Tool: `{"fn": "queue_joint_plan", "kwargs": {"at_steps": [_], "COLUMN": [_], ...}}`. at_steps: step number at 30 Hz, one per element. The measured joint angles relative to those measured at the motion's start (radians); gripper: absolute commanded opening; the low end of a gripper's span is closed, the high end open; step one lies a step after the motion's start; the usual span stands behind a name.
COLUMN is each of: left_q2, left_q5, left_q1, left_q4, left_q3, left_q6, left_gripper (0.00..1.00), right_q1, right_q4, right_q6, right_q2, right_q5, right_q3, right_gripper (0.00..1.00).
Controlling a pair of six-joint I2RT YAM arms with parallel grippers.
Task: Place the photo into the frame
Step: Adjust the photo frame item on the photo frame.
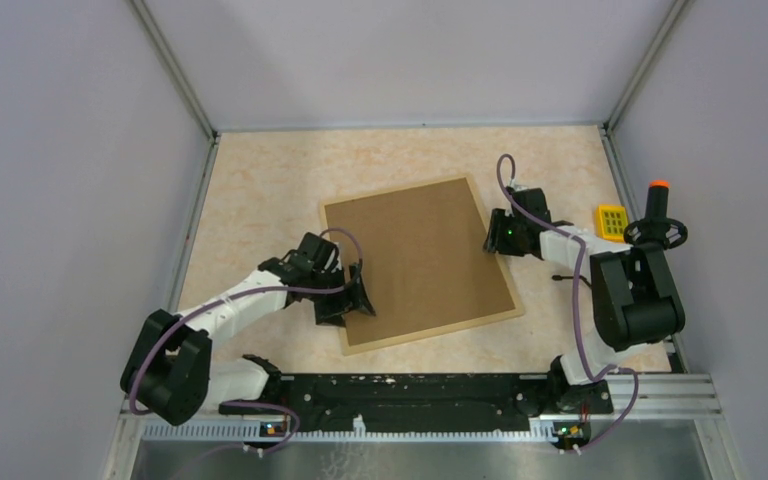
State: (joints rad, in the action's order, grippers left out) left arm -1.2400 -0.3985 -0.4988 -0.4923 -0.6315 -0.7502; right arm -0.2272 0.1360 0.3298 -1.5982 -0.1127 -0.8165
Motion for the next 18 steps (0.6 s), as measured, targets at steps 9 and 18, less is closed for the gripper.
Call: {"fn": "queue_joint_plan", "kwargs": {"at_steps": [9,18], "left_q2": [-0.051,-0.060], "left_q5": [0.040,0.080], "left_q1": [-0.069,-0.095], "left_q4": [-0.060,-0.124], "left_q3": [-0.045,-0.103], "left_q6": [-0.005,-0.008], "left_gripper": [0.83,0.87], "right_q1": [-0.017,-0.019], "right_q4": [-0.026,-0.083], "right_q6": [0.013,0.047], "right_q2": [-0.002,0.002], "right_q5": [0.023,0.022], "right_q3": [0.008,0.032], "right_gripper": [0.42,0.42]}}
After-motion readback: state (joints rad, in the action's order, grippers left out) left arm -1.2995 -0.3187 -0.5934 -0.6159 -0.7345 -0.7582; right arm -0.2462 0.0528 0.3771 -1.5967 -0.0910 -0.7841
